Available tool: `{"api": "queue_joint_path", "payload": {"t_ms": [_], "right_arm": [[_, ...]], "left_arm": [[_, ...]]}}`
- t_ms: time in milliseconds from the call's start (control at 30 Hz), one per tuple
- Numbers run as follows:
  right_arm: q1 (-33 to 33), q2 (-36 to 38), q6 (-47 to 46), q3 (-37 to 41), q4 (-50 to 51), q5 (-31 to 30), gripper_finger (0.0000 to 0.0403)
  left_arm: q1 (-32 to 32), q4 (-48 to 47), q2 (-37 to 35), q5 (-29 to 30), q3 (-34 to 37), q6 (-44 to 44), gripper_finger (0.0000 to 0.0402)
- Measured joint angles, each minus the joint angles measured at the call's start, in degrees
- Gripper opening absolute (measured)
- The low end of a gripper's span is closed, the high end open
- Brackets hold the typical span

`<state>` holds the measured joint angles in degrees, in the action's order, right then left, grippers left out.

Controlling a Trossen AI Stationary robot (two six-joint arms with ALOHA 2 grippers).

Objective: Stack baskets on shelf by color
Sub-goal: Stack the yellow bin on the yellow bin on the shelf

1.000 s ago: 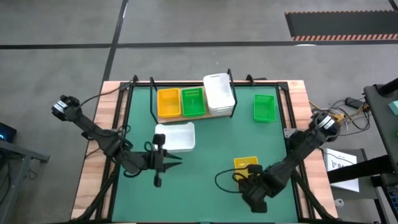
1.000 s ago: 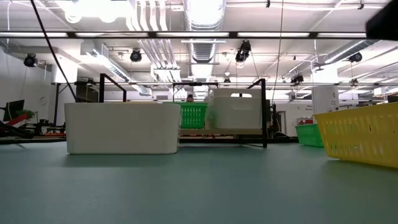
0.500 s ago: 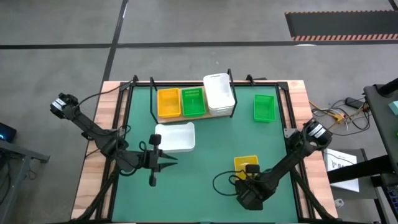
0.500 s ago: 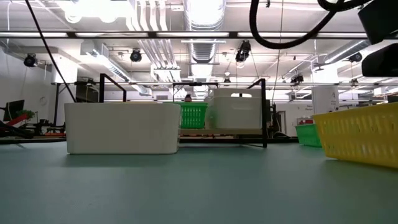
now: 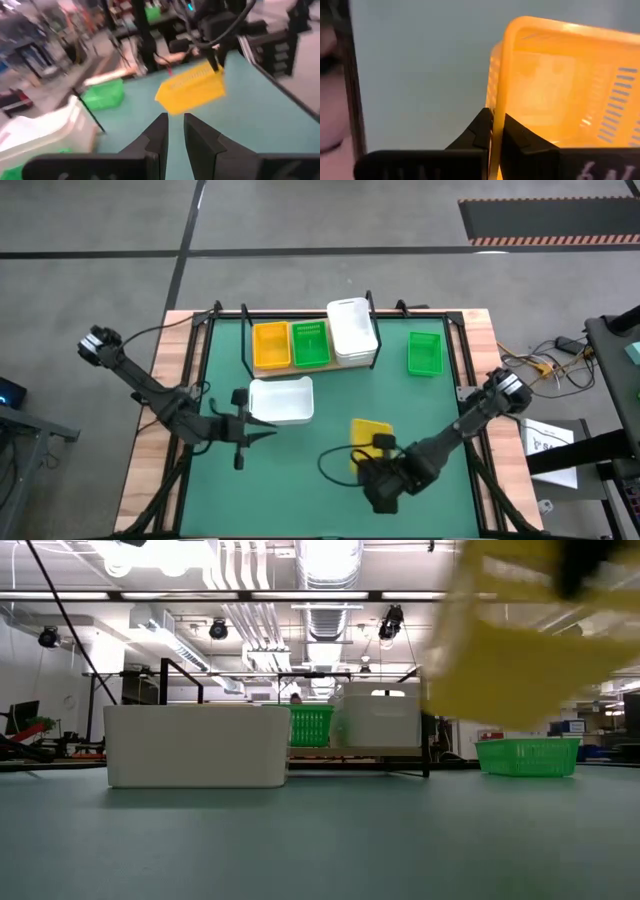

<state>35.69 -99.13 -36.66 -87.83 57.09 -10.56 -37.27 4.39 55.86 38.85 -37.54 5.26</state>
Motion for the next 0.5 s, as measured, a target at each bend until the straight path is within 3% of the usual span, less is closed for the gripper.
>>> {"api": "queue_joint_path", "payload": {"t_ms": [233,367,500], "right_arm": [[-7.8,0.0,18.5,-8.8,-7.0,-10.5,0.0009],[-14.3,-0.2,29.5,-9.3,-18.9,-12.0,0.0008],[-20.9,-0.9,38.8,-8.0,-31.4,-11.7,0.0008]], "left_arm": [[-0.6,20.4,-8.4,2.5,10.4,9.4,0.0044],[-0.6,28.2,-10.8,2.4,13.8,15.8,0.0044],[-0.6,29.7,-12.3,2.4,14.7,19.9,0.0044]]}}
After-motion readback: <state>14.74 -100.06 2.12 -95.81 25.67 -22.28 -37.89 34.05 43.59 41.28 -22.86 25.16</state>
